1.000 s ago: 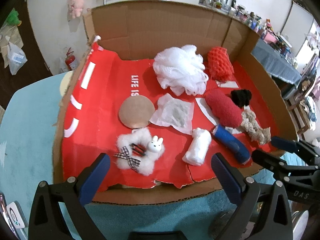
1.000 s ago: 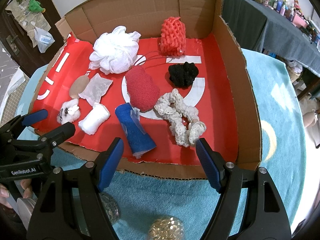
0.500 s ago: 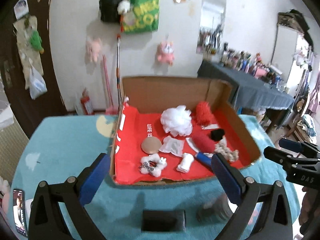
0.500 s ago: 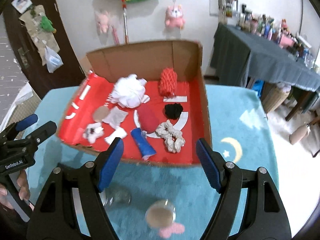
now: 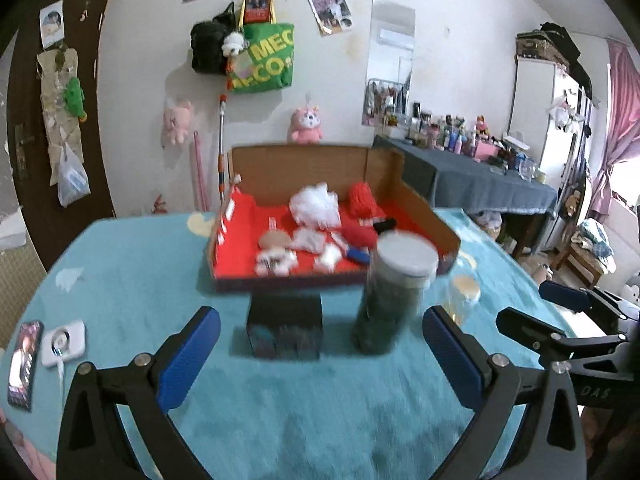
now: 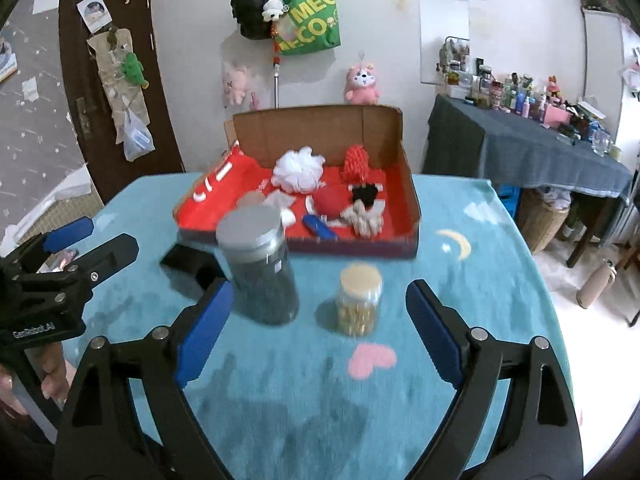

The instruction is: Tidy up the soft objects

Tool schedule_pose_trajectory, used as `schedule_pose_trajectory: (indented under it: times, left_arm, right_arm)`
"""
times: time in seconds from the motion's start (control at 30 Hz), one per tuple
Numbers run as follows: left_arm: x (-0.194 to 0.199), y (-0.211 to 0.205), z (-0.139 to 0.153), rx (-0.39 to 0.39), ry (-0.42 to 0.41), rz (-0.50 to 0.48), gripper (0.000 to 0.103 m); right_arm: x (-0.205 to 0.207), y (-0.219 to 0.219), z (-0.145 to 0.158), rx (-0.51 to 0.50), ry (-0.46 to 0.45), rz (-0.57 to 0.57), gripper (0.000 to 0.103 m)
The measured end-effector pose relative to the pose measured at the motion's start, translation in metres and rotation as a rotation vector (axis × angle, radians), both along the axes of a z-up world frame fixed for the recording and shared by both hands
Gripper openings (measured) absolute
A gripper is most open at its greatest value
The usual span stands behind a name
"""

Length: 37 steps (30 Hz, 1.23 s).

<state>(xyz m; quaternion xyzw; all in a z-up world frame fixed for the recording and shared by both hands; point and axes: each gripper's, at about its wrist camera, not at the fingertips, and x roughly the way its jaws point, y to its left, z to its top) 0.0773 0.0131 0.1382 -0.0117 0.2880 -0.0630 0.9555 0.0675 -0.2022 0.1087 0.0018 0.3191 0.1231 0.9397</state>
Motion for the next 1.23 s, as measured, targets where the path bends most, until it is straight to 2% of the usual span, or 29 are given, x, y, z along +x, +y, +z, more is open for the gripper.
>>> schedule_pose_trajectory:
  times: [0.13,0.27,0.43,0.57,0.77,1.23]
  left_arm:
    - [0.001,-0.004,-0.033,0.002,0.069,0.001,0.103]
    - [0.011,-0.005,-0.069,-0.001,0.157,0.016,0.103]
    - [0.019,-0.008,-0.098,0.043,0.206,0.027,0.103]
    - [0.024,-0.012,-0.115,0.065,0.243,0.025,0.103]
    - [0.033,-0.012,-0.120,0.081,0.291,0.062,0.103]
    - [0.035,-0.012,-0.119,0.086,0.289,0.063,0.103]
  right_arm:
    - [-0.007,0.001,-0.026,-0.029,0.019,-0.023,0.090]
    - [-0.001,0.000,-0.064,-0.039,0.085,-0.048,0.090]
    - [0.013,-0.002,-0.099,-0.058,0.150,-0.073,0.090]
    - [0.017,-0.003,-0.111,-0.074,0.161,-0.092,0.090]
    - [0.020,-0.005,-0.119,-0.093,0.163,-0.116,0.090]
    - [0.020,-0.005,-0.119,-0.083,0.163,-0.122,0.090]
